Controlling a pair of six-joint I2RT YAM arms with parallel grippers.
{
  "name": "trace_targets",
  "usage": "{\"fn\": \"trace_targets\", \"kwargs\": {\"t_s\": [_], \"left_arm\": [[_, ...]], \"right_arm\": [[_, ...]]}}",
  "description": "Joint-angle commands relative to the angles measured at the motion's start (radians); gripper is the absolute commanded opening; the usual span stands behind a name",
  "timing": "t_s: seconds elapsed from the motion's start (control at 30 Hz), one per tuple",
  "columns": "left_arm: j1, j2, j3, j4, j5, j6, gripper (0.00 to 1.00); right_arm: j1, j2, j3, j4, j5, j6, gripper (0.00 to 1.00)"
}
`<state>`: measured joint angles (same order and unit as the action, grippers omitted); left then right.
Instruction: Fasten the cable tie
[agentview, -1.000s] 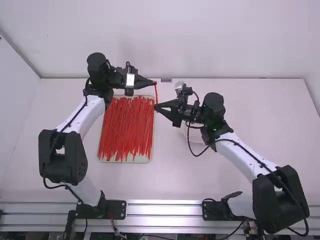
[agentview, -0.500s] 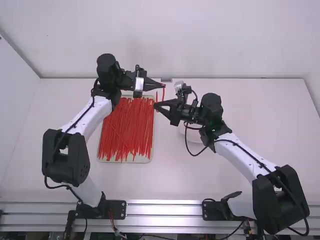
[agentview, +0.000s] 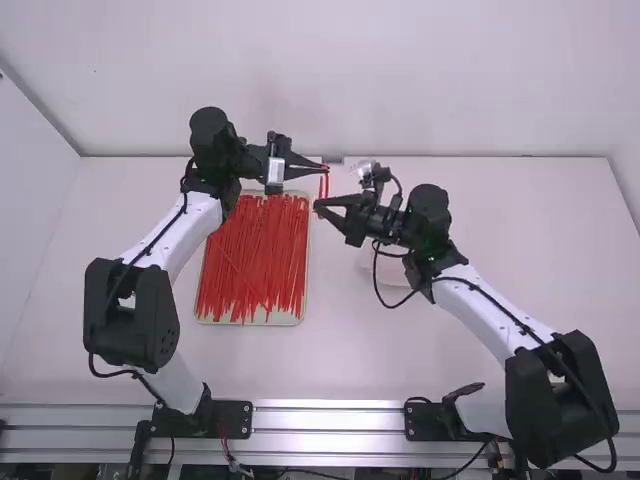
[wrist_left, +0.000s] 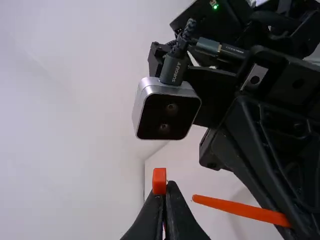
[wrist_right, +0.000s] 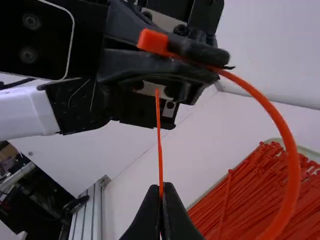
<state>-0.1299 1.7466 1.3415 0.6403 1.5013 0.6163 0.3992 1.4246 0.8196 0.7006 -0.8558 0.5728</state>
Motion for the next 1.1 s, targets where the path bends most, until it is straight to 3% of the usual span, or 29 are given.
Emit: {"fn": "trace_targets", "kwargs": {"t_s": [0.0,1.07], "left_arm": [[0.000,-0.002,-0.008,0.008,0.029,0.015,0.02],[0.012,-0.002,-0.008,-0.011,0.034,0.054,0.02]], "right_arm": [[0.001,-0.003,-0.010,0.014,-0.003,0.007,0.00],[-0.002,-0.003,-0.010,0.055,0.019,0.060,0.00]]}}
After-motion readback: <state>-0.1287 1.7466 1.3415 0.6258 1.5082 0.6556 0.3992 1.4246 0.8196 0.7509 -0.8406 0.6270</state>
